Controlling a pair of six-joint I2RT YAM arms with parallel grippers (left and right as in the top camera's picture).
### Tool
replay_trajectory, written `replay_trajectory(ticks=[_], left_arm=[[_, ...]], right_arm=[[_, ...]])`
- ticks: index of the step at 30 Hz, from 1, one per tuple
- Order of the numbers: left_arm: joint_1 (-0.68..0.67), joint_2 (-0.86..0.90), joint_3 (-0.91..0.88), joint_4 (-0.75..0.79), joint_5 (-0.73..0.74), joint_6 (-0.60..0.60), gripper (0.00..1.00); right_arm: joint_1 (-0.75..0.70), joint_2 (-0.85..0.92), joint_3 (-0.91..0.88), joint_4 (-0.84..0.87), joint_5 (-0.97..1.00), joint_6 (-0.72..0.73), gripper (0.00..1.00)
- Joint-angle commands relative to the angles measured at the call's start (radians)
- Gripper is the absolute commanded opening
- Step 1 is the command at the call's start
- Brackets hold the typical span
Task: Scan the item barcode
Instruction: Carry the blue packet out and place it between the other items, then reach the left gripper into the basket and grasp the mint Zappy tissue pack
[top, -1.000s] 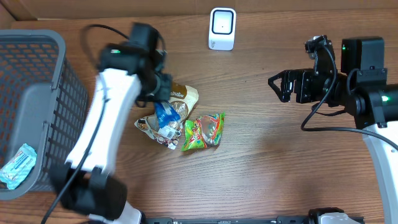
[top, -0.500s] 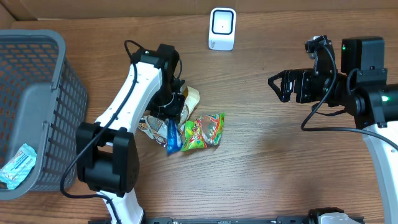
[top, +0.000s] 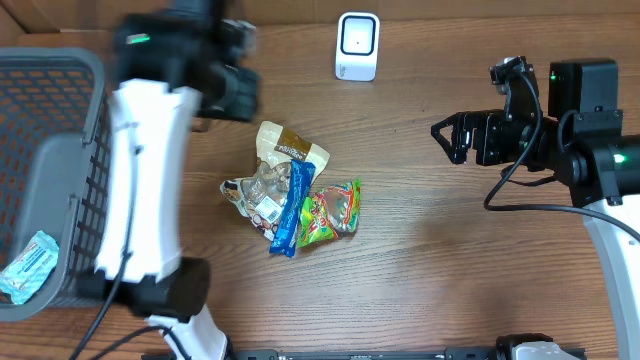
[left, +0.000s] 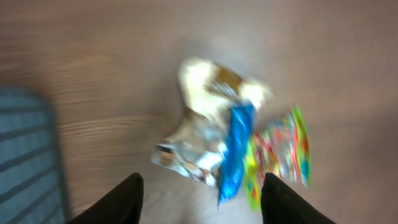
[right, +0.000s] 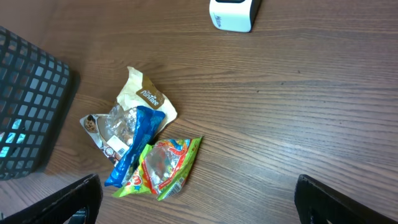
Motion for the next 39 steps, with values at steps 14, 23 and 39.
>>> replay_trajectory(ticks=[14, 23, 39], left_arm=[[0.892, -0.208, -0.217, 0.005, -0.049, -0.345, 0.63], [1.034, -0.207, -0.670, 0.347, -0.092, -0.526, 0.64], [1.038, -0.205, -1.187, 0.963, -0.258, -0.618, 1.00]], right_arm=[[-0.003, -0.001, 0.025, -0.002, -0.009, -0.004, 0.99], [-0.003, -0.001, 0.025, -0.005, -0.009, -0.004, 0.99], [-0.003, -0.001, 0.025, -0.017, -0.009, -0.004, 1.00]])
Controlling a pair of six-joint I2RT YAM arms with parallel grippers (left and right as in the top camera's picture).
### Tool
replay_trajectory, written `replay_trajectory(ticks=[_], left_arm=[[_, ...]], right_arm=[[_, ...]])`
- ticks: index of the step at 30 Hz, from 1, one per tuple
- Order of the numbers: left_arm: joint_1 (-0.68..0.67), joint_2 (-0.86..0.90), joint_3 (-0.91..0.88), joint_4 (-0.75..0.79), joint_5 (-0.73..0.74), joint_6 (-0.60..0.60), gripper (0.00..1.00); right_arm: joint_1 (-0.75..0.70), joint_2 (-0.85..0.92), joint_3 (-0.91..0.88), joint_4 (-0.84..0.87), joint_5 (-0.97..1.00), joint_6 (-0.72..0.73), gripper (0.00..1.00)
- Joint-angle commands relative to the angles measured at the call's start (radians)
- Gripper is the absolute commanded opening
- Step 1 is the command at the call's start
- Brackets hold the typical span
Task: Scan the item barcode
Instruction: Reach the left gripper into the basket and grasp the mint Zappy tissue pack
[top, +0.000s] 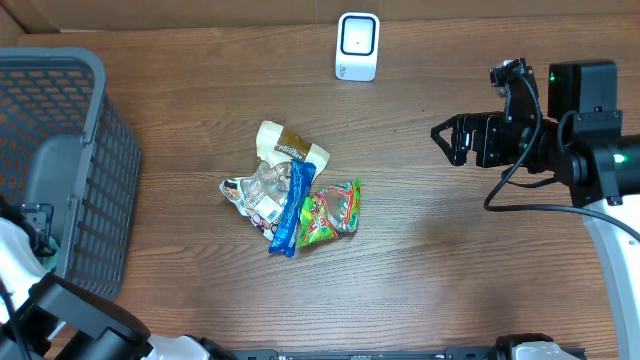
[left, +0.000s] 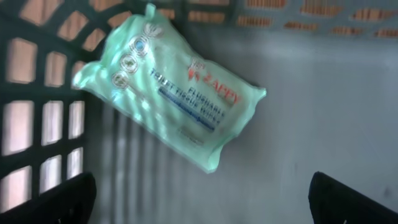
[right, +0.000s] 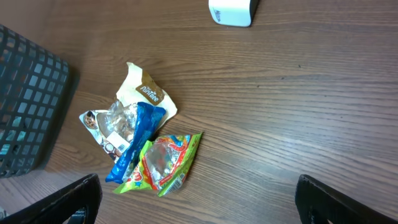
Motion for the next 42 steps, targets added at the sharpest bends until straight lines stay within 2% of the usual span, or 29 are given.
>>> replay_trajectory(ticks=[1, 8, 15, 24, 25, 27, 31, 33, 34, 42], left_arm=[[0.005, -0.004, -0.058, 0.066, -0.029, -0.021, 1.00], [0.005, 0.004, -0.126, 0.193, -0.049, -0.021, 1.00], [0.005, 0.077, -0.129, 0.230, -0.116, -0.020, 1.00], [0.005, 0.163, -0.129, 0.248, -0.099, -0.021, 0.98], [0.005, 0.162, -0.129, 0.248, -0.099, -0.021, 0.96], [0.005, 0.162, -0.129, 0.251, -0.099, -0.021, 0.83], [0.005, 0.162, -0.128, 0.247, -0.071, -0.008, 0.30], [0.004, 0.162, -0.125, 0.247, -0.038, 0.015, 0.10], [0.005, 0.161, -0.123, 0.246, -0.013, 0.035, 0.04], [0.004, 0.073, -0.087, 0.232, 0.245, 0.153, 0.04]], right_arm=[[-0.003, -0.001, 0.025, 0.000, -0.009, -0.004, 1.00], [-0.003, -0.001, 0.025, -0.003, -0.009, -0.004, 1.00], [-0.003, -0.001, 0.025, -0.012, -0.009, -0.003, 1.00], [-0.003, -0.001, 0.025, -0.021, -0.009, -0.003, 1.00], [-0.003, -0.001, 0.025, -0.021, -0.009, -0.003, 1.00], [-0.003, -0.001, 0.025, -0.021, -0.009, -0.003, 1.00], [-0.003, -0.001, 0.025, -0.021, -0.009, -0.003, 1.00], [-0.003, -0.001, 0.025, -0.020, -0.009, -0.003, 1.00], [-0.003, -0.001, 0.025, -0.020, -0.009, -0.003, 1.00], [-0.003, -0.001, 0.025, -0.014, -0.009, -0.003, 1.00]])
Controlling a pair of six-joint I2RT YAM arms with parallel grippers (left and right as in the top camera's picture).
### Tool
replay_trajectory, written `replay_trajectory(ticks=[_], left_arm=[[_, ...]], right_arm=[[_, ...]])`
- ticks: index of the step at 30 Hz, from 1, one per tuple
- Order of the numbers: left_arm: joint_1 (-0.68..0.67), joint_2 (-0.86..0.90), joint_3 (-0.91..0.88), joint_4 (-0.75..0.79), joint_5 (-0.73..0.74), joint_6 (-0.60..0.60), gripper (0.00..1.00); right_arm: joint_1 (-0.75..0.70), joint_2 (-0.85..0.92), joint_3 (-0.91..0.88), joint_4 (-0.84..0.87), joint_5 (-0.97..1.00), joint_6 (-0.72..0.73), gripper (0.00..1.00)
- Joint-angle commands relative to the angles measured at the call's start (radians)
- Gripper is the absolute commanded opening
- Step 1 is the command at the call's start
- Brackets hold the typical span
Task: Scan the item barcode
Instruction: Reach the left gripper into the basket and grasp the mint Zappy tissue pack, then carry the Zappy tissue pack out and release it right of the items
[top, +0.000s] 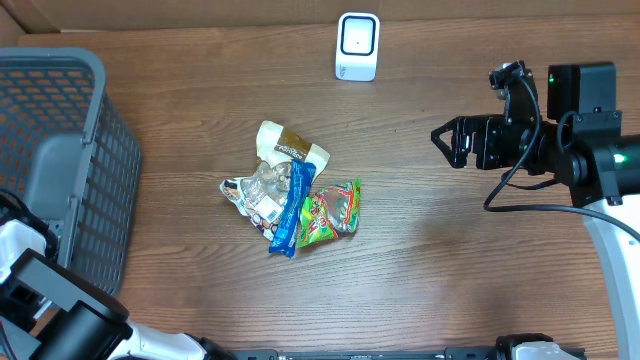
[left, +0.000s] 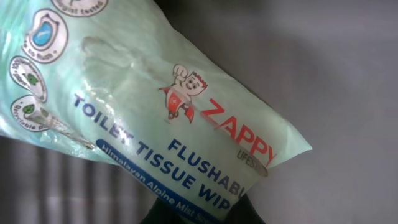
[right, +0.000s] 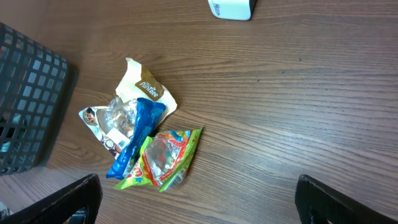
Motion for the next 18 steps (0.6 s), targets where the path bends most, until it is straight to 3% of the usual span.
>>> replay_trajectory(ticks=[1, 11, 18], left_arm=[[-0.003, -0.087, 0.034, -0.004, 0.221, 0.087, 0.04], [-0.031, -0.387, 0.137, -0.003, 0.593, 0.136, 0.04], [-0.156, -0.609, 0.200, -0.047, 0.640, 0.212, 0.04]], right_arm=[[-0.003, -0.001, 0.025, 0.007, -0.009, -0.004, 1.00], [-0.003, -0.001, 0.025, 0.009, -0.009, -0.004, 1.00], [-0.003, -0.001, 0.025, 0.019, -0.009, -0.004, 1.00]])
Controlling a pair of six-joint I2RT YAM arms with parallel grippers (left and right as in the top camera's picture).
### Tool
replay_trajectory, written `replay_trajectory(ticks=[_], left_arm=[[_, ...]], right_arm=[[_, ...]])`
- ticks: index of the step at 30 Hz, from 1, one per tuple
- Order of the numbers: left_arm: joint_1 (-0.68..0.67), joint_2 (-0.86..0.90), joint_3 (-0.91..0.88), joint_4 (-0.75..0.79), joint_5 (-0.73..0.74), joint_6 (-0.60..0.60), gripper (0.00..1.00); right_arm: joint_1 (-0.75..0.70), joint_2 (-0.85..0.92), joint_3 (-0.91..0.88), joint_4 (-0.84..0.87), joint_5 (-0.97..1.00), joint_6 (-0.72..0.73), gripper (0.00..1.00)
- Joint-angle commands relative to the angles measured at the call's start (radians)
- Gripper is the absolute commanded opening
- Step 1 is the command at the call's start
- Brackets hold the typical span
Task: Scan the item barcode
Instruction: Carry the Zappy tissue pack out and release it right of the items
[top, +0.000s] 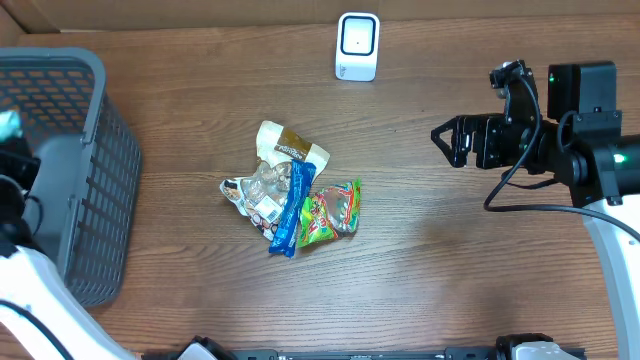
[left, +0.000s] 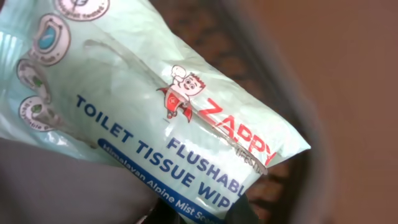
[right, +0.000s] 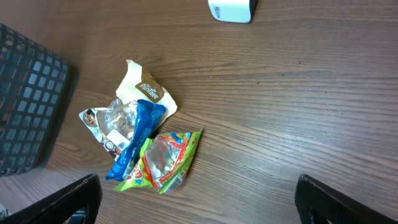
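A pale green pack of flushable toilet wipes (left: 155, 106) fills the left wrist view, and my left gripper (left: 196, 213) is shut on its lower edge. Behind it blur a dark basket rim and brown table. Overhead, a corner of the pack (top: 8, 123) shows at the far left, above the grey basket (top: 100, 190). The white scanner (top: 357, 45) stands at the table's back edge. My right gripper (top: 450, 140) hangs open to the right of the table's middle, nothing between its fingers (right: 81, 199). No barcode shows on the pack.
A heap of snack packets (top: 290, 200) lies mid-table: a cream and brown bag, a clear wrapper, a blue bar and a green candy bag (right: 165, 162). The basket takes up the left side. The scanner (right: 233, 9) is well behind the heap.
The wipes pack was on the basket floor with my left gripper on its edge. Now the pack is up by the basket rim, still gripped. The right arm has not moved.
First my left gripper was open over the snack heap while the wipes pack lay in the basket. Then it was open above the pack inside the basket. Then it was shut on the pack's edge, and now holds it raised at the rim.
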Motion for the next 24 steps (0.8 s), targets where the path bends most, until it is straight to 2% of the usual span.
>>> replay_trajectory(ticks=[1, 4, 8, 16, 19, 24], left_arm=[[-0.098, -0.102, 0.048, -0.031, 0.064, 0.085, 0.04], [-0.225, -0.151, 0.076, -0.090, 0.025, 0.117, 0.04], [-0.459, -0.153, 0.098, -0.228, -0.087, 0.118, 0.04], [-0.963, 0.038, 0.098, -0.460, -0.165, 0.137, 0.04], [-1.082, 0.145, 0.098, -0.511, -0.108, 0.171, 0.04], [-1.162, 0.336, 0.098, -0.526, 0.222, 0.347, 0.04]], right_arm=[[-0.003, -0.001, 0.025, 0.010, -0.009, -0.003, 1.00], [-0.003, -0.001, 0.025, 0.010, -0.009, -0.003, 1.00], [-0.003, -0.001, 0.025, 0.010, -0.009, -0.003, 1.00], [-0.003, -0.001, 0.025, 0.009, -0.009, -0.003, 1.00], [-0.003, -0.001, 0.025, 0.006, -0.009, -0.003, 1.00], [-0.003, -0.001, 0.025, 0.006, -0.009, -0.004, 1.00]])
